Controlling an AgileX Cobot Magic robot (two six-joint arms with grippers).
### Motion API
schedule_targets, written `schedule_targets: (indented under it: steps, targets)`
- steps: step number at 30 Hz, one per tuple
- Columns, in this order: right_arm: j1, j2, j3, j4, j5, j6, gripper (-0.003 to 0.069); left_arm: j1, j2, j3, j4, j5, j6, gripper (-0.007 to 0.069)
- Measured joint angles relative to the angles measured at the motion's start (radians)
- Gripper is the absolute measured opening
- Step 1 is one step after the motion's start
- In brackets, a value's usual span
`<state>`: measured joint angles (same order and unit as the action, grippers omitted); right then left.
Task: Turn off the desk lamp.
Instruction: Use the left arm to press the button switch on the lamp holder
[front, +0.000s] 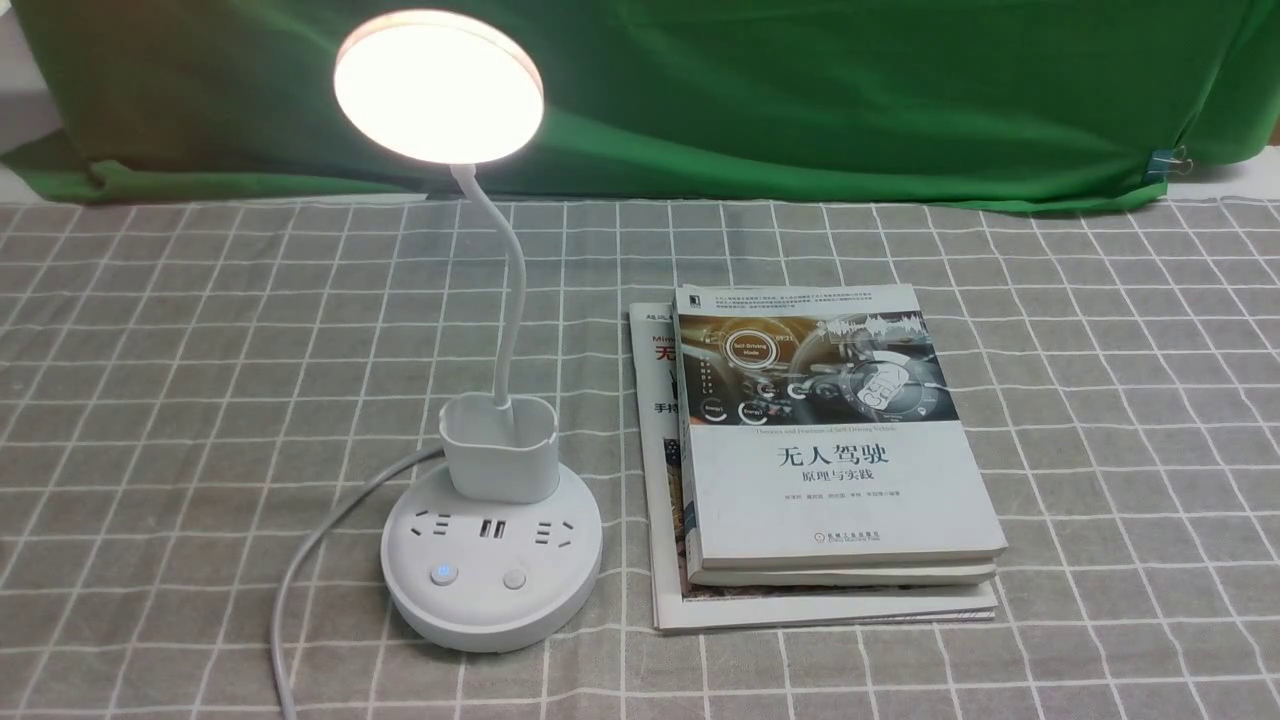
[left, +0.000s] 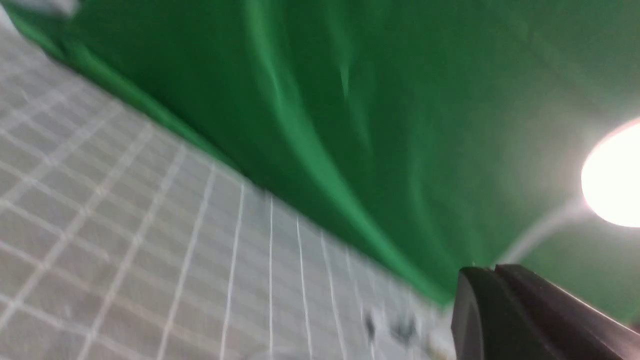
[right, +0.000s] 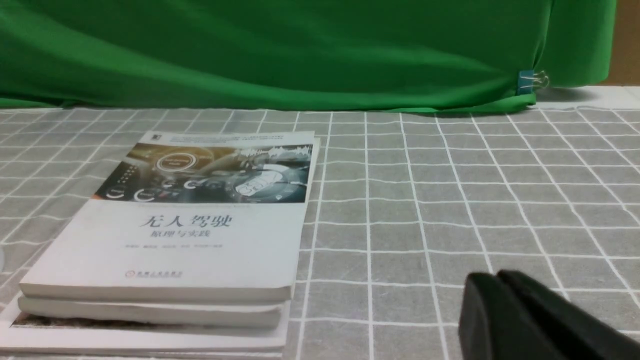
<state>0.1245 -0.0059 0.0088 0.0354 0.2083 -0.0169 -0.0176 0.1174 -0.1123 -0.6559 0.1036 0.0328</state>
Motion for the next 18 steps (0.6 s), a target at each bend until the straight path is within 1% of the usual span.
schedule_targets:
  steps: [2, 3, 4, 5, 7, 8, 9, 11, 13, 15, 18]
  targets:
    - [0.000, 0.000, 0.000, 0.000, 0.000, 0.000, 0.0035, 0.000, 0.080, -0.071, 0.047, 0.092, 0.000, 0.0001]
    - [0.000, 0.000, 0.000, 0.000, 0.000, 0.000, 0.0035, 0.000, 0.138, -0.127, 0.090, 0.168, 0.000, 0.0001]
    - [0.000, 0.000, 0.000, 0.000, 0.000, 0.000, 0.0035, 0.000, 0.161, -0.137, 0.097, 0.181, 0.000, 0.0001]
    - [0.000, 0.000, 0.000, 0.000, 0.000, 0.000, 0.0035, 0.000, 0.297, -0.242, 0.181, 0.326, 0.000, 0.0001]
    - [0.000, 0.000, 0.000, 0.000, 0.000, 0.000, 0.0035, 0.000, 0.401, -0.314, 0.239, 0.445, 0.009, 0.0001]
    - [0.000, 0.000, 0.000, 0.000, 0.000, 0.000, 0.0035, 0.000, 0.414, -0.322, 0.246, 0.445, 0.011, 0.0001]
    - [0.000, 0.000, 0.000, 0.000, 0.000, 0.000, 0.0035, 0.000, 0.506, -0.380, 0.289, 0.543, 0.038, 0.0001]
    - [0.000, 0.000, 0.000, 0.000, 0.000, 0.000, 0.0035, -0.003, 0.634, -0.451, 0.332, 0.643, 0.072, 0.0001]
    - [0.000, 0.000, 0.000, 0.000, 0.000, 0.000, 0.0035, -0.013, 0.707, -0.485, 0.346, 0.676, 0.077, 0.0001]
    - [0.000, 0.000, 0.000, 0.000, 0.000, 0.000, 0.0035, -0.075, 0.867, -0.546, 0.379, 0.717, 0.083, 0.0001]
    - [0.000, 0.000, 0.000, 0.000, 0.000, 0.000, 0.0035, -0.148, 0.992, -0.600, 0.415, 0.731, 0.077, 0.0001]
